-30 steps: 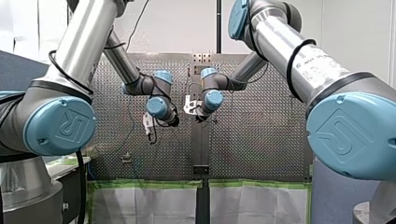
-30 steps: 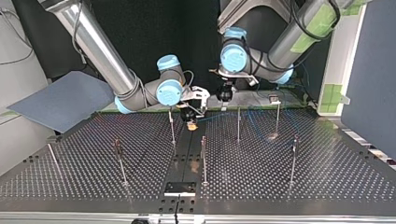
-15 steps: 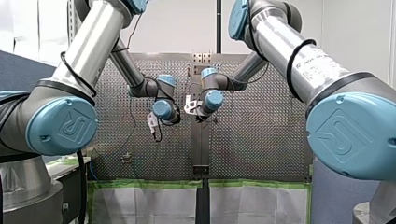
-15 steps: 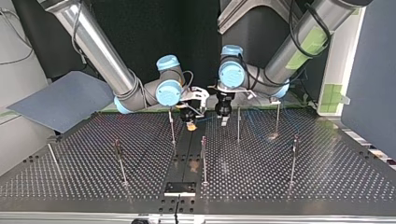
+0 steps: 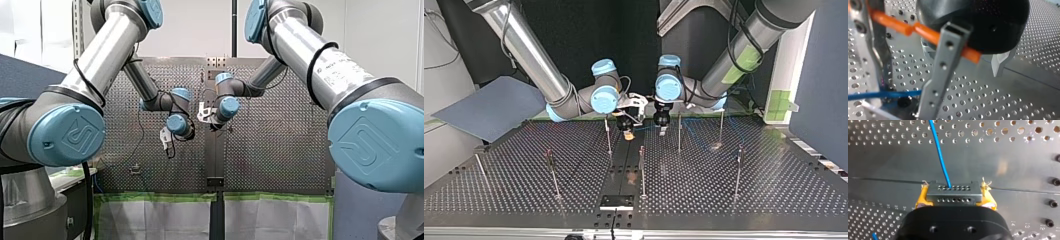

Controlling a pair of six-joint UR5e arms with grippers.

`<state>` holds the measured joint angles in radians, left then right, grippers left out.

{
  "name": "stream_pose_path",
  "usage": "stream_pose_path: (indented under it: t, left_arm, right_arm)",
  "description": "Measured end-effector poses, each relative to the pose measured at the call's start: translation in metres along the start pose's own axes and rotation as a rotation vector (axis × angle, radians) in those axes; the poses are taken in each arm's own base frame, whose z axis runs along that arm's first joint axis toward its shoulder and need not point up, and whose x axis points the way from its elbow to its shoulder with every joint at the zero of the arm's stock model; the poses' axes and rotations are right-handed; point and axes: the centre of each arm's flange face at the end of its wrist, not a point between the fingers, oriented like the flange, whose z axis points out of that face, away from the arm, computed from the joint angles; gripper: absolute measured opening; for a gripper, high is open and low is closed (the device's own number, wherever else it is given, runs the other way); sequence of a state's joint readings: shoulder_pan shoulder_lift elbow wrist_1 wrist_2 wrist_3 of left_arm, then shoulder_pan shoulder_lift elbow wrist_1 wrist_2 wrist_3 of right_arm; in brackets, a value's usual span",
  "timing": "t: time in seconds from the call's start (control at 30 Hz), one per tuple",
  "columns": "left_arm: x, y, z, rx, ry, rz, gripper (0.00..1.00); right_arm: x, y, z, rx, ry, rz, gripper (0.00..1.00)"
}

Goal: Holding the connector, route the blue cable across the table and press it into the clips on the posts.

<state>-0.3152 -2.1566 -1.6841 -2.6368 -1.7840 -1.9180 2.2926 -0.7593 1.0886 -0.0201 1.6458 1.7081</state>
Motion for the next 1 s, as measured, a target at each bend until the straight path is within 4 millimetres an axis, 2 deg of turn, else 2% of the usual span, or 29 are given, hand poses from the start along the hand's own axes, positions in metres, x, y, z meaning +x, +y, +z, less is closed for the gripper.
stream_pose_path:
  t: [0.03, 0.07, 0.1, 0.13, 0.17, 0.2, 0.4, 0.6, 0.8, 1.0]
  left_arm:
    - [0.000, 0.000, 0.000, -0.005, -0.001, 0.003, 0.61]
    - [0.000, 0.000, 0.000, -0.011, -0.003, 0.008, 0.61]
    - [0.000, 0.000, -0.001, -0.016, -0.004, 0.012, 0.44]
    - [0.000, -0.001, -0.001, -0.020, -0.006, 0.015, 0.15]
    - [0.000, -0.001, -0.001, -0.024, -0.008, 0.017, 0.15]
    - [0.000, -0.002, -0.001, -0.027, -0.009, 0.019, 0.00]
    - [-0.007, -0.007, -0.003, -0.029, -0.016, 0.019, 0.00]
    - [-0.030, -0.016, -0.013, -0.021, -0.029, 0.007, 0.00]
    - [-0.042, -0.018, -0.020, -0.033, -0.026, 0.005, 0.00]
    - [-0.041, -0.016, -0.024, -0.051, -0.011, 0.010, 0.00]
  right_arm:
    - [0.000, 0.000, 0.000, 0.000, 0.000, 0.000, 0.00]
    - [0.000, 0.000, 0.000, 0.001, 0.000, 0.000, 0.00]
    - [0.000, 0.000, 0.000, 0.001, 0.001, 0.000, 0.00]
    - [0.000, 0.001, 0.000, 0.002, 0.001, 0.000, 0.00]
    - [0.001, 0.001, 0.000, 0.002, 0.001, 0.000, 0.00]
    - [0.001, 0.001, 0.001, 0.002, 0.001, 0.000, 0.00]
    - [0.001, 0.003, 0.001, 0.001, 0.001, -0.001, 0.00]
    - [0.006, 0.005, 0.000, -0.001, 0.006, -0.002, 0.00]
    - [0.031, 0.003, -0.010, 0.002, 0.041, 0.007, 0.00]
    - [0.072, 0.002, -0.028, 0.007, 0.100, 0.022, 0.00]
